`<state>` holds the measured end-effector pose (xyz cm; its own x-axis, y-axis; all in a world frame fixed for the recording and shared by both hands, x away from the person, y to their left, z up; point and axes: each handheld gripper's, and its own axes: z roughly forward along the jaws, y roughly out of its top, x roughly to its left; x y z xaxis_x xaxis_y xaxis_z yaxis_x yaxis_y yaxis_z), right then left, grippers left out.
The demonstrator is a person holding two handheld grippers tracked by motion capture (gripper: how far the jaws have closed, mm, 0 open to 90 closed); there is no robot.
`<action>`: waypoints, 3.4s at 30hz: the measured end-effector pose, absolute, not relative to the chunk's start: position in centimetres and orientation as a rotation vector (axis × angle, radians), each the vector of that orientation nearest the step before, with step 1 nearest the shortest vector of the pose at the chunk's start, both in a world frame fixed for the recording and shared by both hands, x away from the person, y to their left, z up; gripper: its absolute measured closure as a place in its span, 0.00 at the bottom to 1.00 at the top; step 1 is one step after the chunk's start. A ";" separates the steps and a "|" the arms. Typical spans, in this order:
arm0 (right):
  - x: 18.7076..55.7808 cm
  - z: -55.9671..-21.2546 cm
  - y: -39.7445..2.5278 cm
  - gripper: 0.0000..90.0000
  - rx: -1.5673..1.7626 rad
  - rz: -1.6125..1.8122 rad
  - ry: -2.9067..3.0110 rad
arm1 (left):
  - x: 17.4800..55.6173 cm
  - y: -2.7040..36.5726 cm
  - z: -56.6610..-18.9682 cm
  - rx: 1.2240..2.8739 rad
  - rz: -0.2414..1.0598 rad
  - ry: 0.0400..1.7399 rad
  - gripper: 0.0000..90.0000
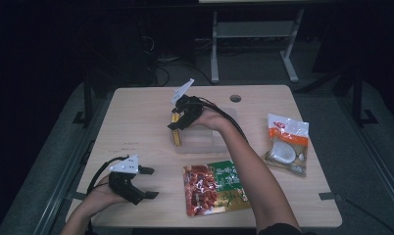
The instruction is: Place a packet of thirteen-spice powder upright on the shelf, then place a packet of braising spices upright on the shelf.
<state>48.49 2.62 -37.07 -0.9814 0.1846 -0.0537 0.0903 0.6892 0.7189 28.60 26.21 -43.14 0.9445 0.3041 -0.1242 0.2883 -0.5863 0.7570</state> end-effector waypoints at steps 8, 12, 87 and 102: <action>48.7 -36.9 2.6 0.23 0.291 1.194 2.754 | 28.7 26.3 -43.2 2.219 0.022 0.426 0.15; 48.4 -36.0 2.0 0.19 0.333 1.205 2.732 | 28.8 26.3 -43.3 2.199 0.006 0.479 0.14; 29.0 -42.7 -21.5 0.71 1.051 1.134 2.535 | 28.5 24.1 -43.5 2.258 0.050 0.502 0.16; 30.3 -44.7 -21.5 1.00 1.039 1.060 2.609 | 28.5 23.2 -43.4 2.260 0.049 0.491 0.15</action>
